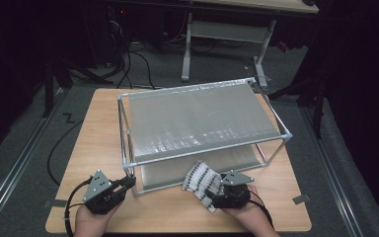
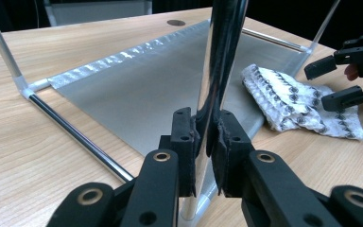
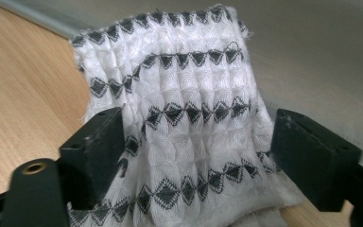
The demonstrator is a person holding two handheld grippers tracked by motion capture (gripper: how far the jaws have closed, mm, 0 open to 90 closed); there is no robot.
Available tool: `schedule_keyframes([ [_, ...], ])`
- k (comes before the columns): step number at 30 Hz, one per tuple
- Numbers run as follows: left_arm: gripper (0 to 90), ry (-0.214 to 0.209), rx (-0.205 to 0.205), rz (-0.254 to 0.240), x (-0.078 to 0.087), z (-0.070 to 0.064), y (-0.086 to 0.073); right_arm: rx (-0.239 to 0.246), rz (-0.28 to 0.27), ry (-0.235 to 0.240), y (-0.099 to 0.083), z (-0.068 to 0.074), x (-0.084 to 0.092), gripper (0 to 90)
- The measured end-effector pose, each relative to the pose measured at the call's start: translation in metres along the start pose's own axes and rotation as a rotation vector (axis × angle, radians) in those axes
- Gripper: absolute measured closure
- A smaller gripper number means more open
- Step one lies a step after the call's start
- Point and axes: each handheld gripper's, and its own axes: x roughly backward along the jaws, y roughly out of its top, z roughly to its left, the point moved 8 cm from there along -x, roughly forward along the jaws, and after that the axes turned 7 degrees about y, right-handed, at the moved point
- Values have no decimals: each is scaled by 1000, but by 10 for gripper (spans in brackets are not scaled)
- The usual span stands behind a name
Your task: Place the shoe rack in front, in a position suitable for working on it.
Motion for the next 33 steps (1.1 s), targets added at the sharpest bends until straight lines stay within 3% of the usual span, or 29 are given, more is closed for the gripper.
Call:
schedule_keyframes([
  [4, 801, 4, 0, 2, 0, 1, -1, 22, 11, 11, -1, 6, -4, 167],
  [10, 800, 9, 10, 8, 2, 4, 0, 28, 83, 13, -7, 9, -19, 192],
  [14, 796, 2, 25, 28, 5, 8, 1, 20, 64, 28, -6, 10, -18, 365],
  [16, 799, 5, 6, 45, 5, 9, 2, 26, 65, 30, -6, 13, -17, 469],
  [18, 807, 7, -44, 68, 5, 11, 4, 36, 76, 35, -4, 16, -17, 609],
  [20, 809, -6, -52, 73, 4, 14, 5, 51, 91, 42, -3, 21, -16, 737],
  [23, 811, -5, -70, 81, 3, 21, 6, 73, 111, 48, -2, 21, -13, 773],
  [25, 810, 3, -63, 78, 3, 27, 6, 46, 66, 7, 0, 10, -2, 773],
  [29, 810, 17, -49, 61, 6, 37, 5, -44, -49, -207, 5, -33, 22, 771],
  [31, 810, 28, -49, 59, 9, 42, 4, -99, -29, -273, -1, -51, 27, 769],
  [33, 810, 37, -38, 52, 12, 48, 2, -91, 30, -331, -11, -64, 27, 769],
])
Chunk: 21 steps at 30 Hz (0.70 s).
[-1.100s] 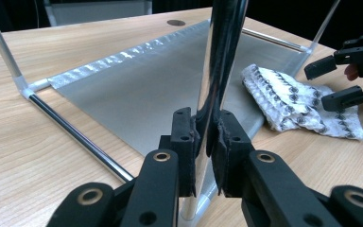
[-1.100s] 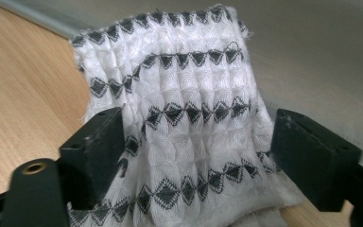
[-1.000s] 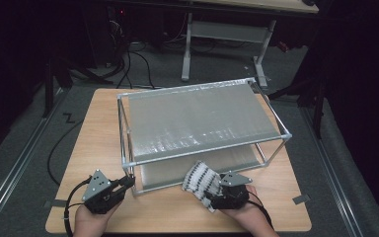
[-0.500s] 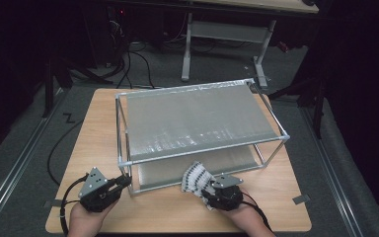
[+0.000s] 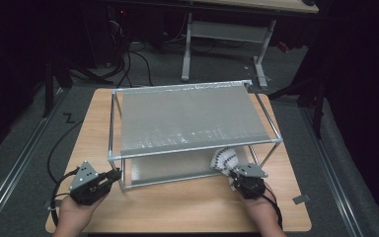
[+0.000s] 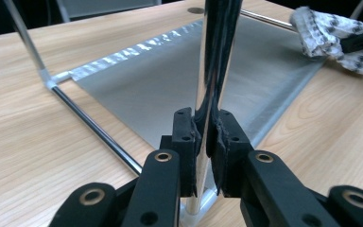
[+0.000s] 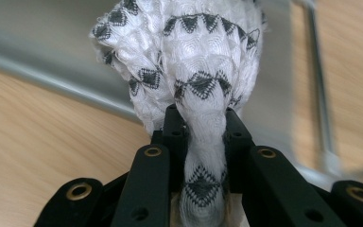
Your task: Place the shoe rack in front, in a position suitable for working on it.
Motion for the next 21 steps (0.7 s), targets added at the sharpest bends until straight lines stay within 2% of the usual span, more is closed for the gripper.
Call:
schedule_keyframes([
  [2, 809, 6, 8, -6, 4, 5, -3, -11, 52, -7, -9, -6, -7, 768],
  [4, 808, 14, 14, -19, 9, 10, -8, -25, 56, 14, -8, -5, -13, 767],
  [6, 808, 31, 23, -26, 15, 15, -12, 4, 57, 14, -3, 2, -19, 769],
  [8, 809, 44, 18, -21, 18, 19, -13, 56, 57, 9, 1, 9, -26, 770],
  [10, 806, 40, 43, -12, 19, 23, -16, 99, 63, 3, 5, 12, -31, 770],
  [12, 804, 48, 46, -21, 19, 25, -16, 93, 66, 20, 9, 11, -35, 769],
  [14, 806, 63, 41, -28, 18, 28, -15, 34, 39, 54, 12, 10, -33, 765],
  [16, 805, 66, 38, -32, 16, 29, -15, 7, 10, 78, 15, 9, -27, 759],
  [19, 806, 70, 33, -32, 16, 29, -15, -65, -71, 93, 24, 0, -5, 759],
  [21, 807, 80, 29, -31, 16, 29, -15, -110, -124, 87, 30, -9, 11, 760],
])
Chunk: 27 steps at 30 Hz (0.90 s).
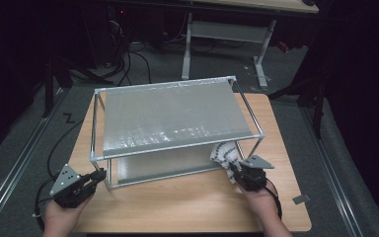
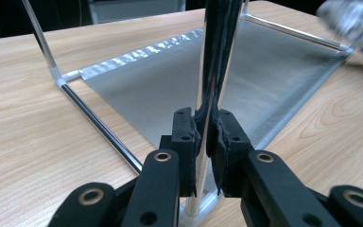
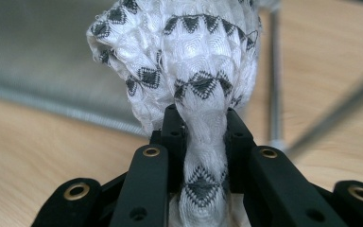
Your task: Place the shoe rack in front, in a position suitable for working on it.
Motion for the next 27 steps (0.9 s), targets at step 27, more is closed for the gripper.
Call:
schedule_keyframes([
  [27, 810, -10, -27, -7, 0, 0, -1, -93, -59, -164, 2, -42, 33, 752],
])
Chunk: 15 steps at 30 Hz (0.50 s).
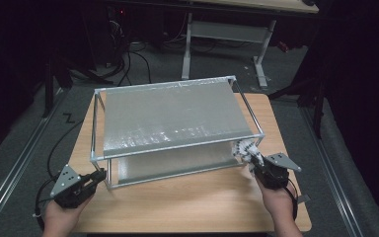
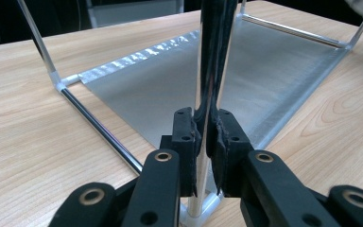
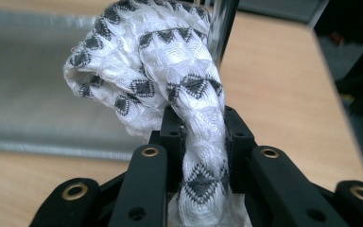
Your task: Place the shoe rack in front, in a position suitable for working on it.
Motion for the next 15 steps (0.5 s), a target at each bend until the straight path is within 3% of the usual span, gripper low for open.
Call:
schedule_keyframes([
  [8, 809, -2, 2, -2, -2, 1, 1, -29, 188, 29, -48, -4, -33, 753],
  [15, 809, -7, 1, -5, -2, 1, 1, -31, 206, 25, -53, -5, -36, 753],
])
